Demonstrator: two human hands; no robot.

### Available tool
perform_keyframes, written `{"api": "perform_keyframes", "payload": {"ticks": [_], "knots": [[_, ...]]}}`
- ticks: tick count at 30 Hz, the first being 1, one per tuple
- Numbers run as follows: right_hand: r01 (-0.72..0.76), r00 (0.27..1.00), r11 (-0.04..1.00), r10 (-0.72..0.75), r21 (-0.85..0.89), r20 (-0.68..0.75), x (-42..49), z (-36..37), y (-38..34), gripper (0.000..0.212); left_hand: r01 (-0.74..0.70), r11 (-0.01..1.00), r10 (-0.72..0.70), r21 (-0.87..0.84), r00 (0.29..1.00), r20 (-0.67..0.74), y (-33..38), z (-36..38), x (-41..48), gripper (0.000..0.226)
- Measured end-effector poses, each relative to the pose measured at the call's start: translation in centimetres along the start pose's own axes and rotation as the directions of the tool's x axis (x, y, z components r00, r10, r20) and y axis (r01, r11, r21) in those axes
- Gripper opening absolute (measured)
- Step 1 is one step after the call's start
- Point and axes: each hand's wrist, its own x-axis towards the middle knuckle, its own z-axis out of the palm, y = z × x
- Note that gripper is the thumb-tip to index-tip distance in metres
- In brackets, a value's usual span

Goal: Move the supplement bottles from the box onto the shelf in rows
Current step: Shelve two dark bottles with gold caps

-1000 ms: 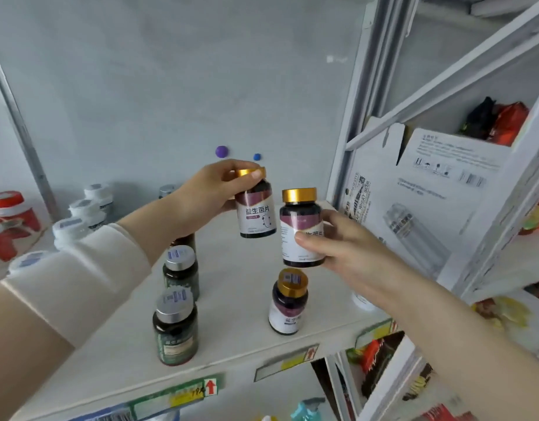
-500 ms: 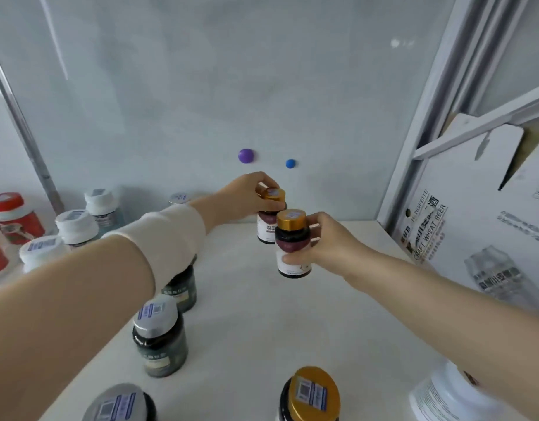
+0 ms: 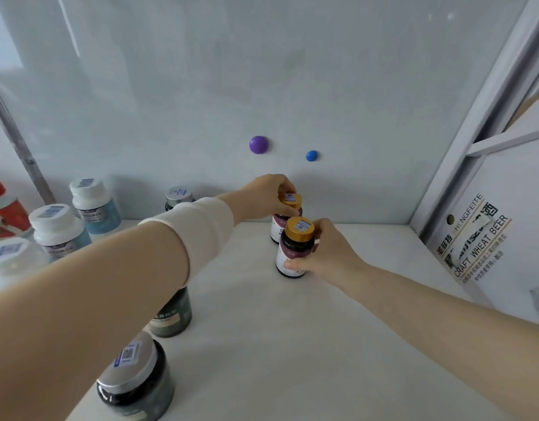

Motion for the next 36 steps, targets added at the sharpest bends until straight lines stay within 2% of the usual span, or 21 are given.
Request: {"api": "perform_keyframes", "payload": {"ticks": [7,13,15,17,18,20,23,25,28,31,36], "knots": [[0.002,1.0,1.0,-0.002,0.0,0.015,0.1,0.4,0.4,0.068,0.009,1.0,-0.009,0.013,1.0,0.002,0.1,0.3,0.3,0.047],[-0.029,0.999,1.0,0.029,-0.012,0.042,-0.7,-0.6,-0.4,0.09,0.042,0.999,-0.042,0.002,0.999,0.02,0.9,-0.6,-0.3,0.053],[-0.015,1.0,0.999,0.015,-0.045,0.014,-1.6,-1.7,-1.1,0.089,0.04,0.998,-0.039,0.049,0.999,-0.022,1.7,-1.9,-1.4,0.052],[0.006,1.0,0.991,-0.008,-0.13,-0.013,-2.7,-2.9,-2.2,0.084,0.037,0.979,-0.022,0.198,0.997,-0.077,2.8,-3.5,-3.3,0.051],[0.027,0.999,0.982,-0.033,-0.187,-0.028,-3.4,-3.4,-2.8,0.081,0.032,0.943,0.004,0.332,0.994,-0.107,3.5,-4.3,-4.6,0.049],[0.083,0.992,0.955,-0.106,-0.285,-0.065,-5.0,-3.8,-4.3,0.072,0.032,0.776,0.073,0.63,0.987,-0.14,4.6,-5.7,-7.7,0.047],[0.167,0.973,0.891,-0.218,-0.421,-0.076,-7.9,-3.1,-6.7,0.062,0.074,0.509,0.119,0.858,0.981,-0.155,5.8,-6.9,-13.1,0.044],[0.211,0.958,0.816,-0.281,-0.538,-0.052,-10.1,-1.7,-8.3,0.062,0.124,0.41,0.111,0.904,0.977,-0.185,6.0,-7.5,-16.9,0.041],[0.306,0.913,0.663,-0.408,-0.683,0.014,-13.2,1.1,-11.0,0.056,0.201,0.323,0.063,0.925,0.971,-0.232,5.6,-8.9,-23.0,0.04],[0.409,0.869,0.589,-0.486,-0.697,0.099,-16.1,5.1,-14.5,0.046,0.263,0.225,0.014,0.938,0.962,-0.273,4.5,-11.7,-29.8,0.04],[0.594,0.751,0.44,-0.603,-0.673,0.268,-21.1,14.7,-21.2,0.045,0.422,0.149,-0.131,0.894,0.905,-0.405,0.4,-16.8,-41.6,0.037]]}}
